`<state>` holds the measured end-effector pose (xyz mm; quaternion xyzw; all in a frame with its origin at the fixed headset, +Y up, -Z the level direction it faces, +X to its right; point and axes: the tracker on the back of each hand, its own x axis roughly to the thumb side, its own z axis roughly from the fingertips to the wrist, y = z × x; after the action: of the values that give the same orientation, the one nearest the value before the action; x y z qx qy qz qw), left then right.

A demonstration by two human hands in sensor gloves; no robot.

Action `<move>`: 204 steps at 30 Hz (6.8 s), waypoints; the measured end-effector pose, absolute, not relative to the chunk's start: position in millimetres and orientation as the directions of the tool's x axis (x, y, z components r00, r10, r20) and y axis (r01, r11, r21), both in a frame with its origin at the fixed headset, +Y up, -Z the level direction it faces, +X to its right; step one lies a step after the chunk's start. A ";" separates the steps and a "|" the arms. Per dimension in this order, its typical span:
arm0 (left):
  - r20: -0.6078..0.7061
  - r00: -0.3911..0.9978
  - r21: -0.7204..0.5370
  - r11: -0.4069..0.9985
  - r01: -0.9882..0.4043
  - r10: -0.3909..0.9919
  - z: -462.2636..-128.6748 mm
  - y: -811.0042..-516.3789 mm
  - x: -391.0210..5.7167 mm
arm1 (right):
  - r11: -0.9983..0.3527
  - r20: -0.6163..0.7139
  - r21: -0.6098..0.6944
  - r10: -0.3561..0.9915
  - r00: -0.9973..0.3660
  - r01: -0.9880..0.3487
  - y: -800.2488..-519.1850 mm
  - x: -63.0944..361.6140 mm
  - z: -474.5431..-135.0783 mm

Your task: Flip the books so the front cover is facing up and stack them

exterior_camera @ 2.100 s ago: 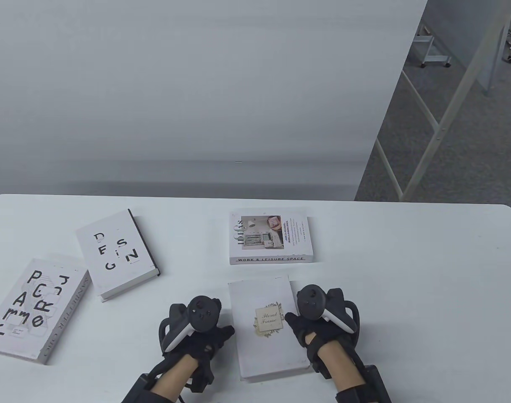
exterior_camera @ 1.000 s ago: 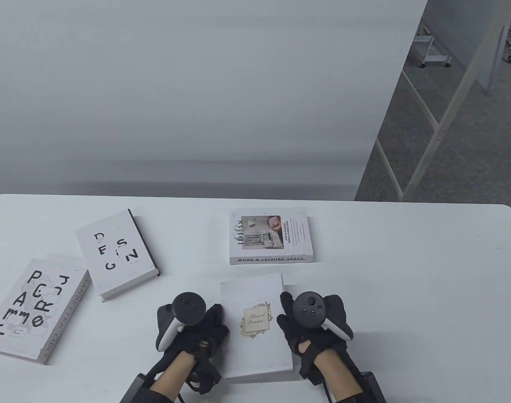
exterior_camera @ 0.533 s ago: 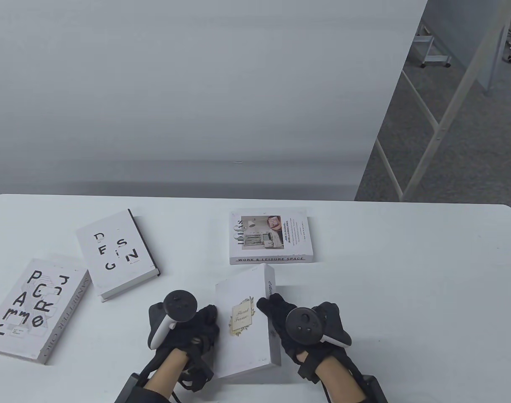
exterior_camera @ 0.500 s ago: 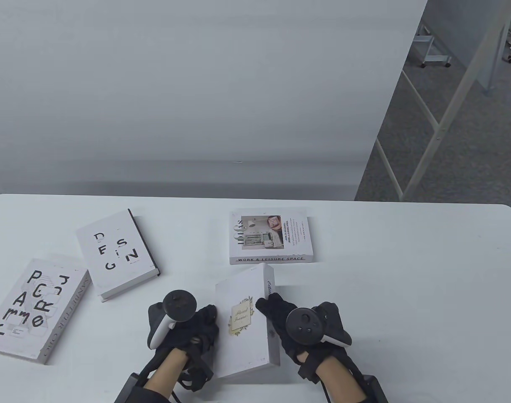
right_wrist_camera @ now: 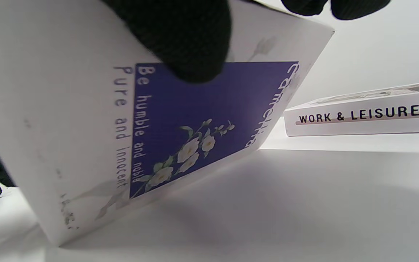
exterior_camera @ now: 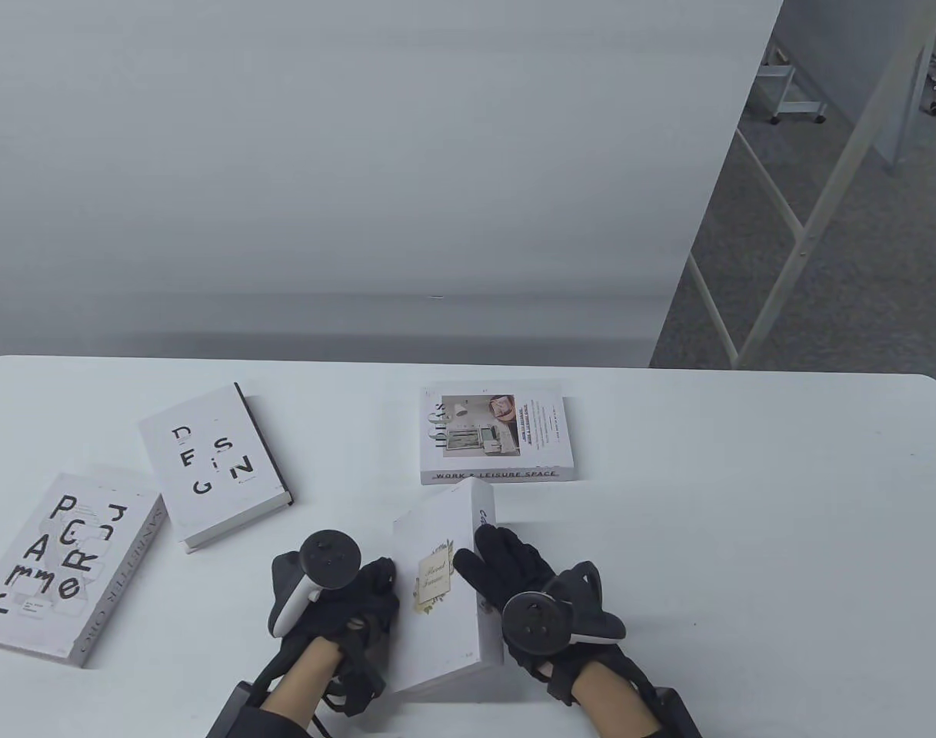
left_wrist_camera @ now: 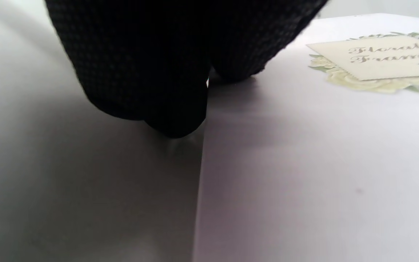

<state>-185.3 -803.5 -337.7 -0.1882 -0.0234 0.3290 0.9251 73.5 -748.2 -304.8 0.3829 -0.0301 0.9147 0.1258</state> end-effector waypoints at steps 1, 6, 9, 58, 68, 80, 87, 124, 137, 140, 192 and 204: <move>-0.069 0.790 -0.360 0.723 -0.590 0.610 -337.8 -802.0 -184.9 | -0.964 0.707 0.043 0.214 -0.674 -0.262 -747.9 73.9 -305.1; 0.009 0.820 -0.355 0.768 -0.532 0.572 -337.4 -793.1 -180.7 | -0.953 0.679 0.046 0.249 -0.691 -0.298 -749.1 82.7 -310.0; 0.076 0.843 -0.332 0.811 -0.482 0.533 -338.3 -779.4 -179.0 | -0.934 0.645 0.047 0.300 -0.703 -0.355 -748.8 94.7 -315.5; 0.176 0.984 0.249 0.967 -0.057 0.013 -282.0 -608.5 -266.5 | 0.172 -0.493 -0.069 0.851 0.183 -0.983 -821.7 96.1 -467.0; 0.196 0.978 0.230 0.966 -0.117 0.072 -282.9 -609.6 -267.9 | 0.335 -0.469 -0.057 0.823 0.321 -0.941 -822.8 85.2 -462.5; 0.213 0.974 0.211 0.970 -0.124 0.078 -284.3 -611.9 -264.6 | 0.343 -0.406 -0.002 0.858 0.314 -0.939 -818.8 80.7 -457.6; 0.244 0.969 0.188 0.978 -0.092 0.045 -289.0 -619.7 -249.9 | 0.136 -0.297 0.201 0.952 0.072 -0.970 -797.2 95.0 -444.2; 0.101 0.995 -0.143 0.990 -0.010 0.025 -363.8 -741.2 -246.4 | -0.934 0.311 0.142 0.358 -0.881 -0.329 -706.9 245.3 -330.3; -0.182 0.983 -0.195 0.981 -0.021 -0.015 -431.1 -740.9 -336.2 | -0.955 0.336 0.112 0.297 -0.894 -0.276 -696.6 242.3 -328.6; -0.204 0.979 -0.216 0.975 -0.043 -0.002 -444.1 -747.2 -346.7 | -0.955 0.330 0.119 0.298 -0.896 -0.273 -697.7 243.3 -329.5; 0.194 0.953 -0.348 0.892 0.289 -0.234 -391.1 -750.6 -206.6 | -0.946 0.371 0.168 0.320 -0.872 -0.276 -704.9 221.5 -329.0; 0.422 0.878 -0.248 0.902 0.353 -0.227 -348.3 -748.4 -133.0 | -0.951 0.375 0.186 0.302 -0.876 -0.248 -714.9 208.9 -328.8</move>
<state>-133.0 -748.4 -348.3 -0.1605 -0.1954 -0.1517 0.9555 208.9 -714.9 -328.8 0.2039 0.0664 0.9663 0.1425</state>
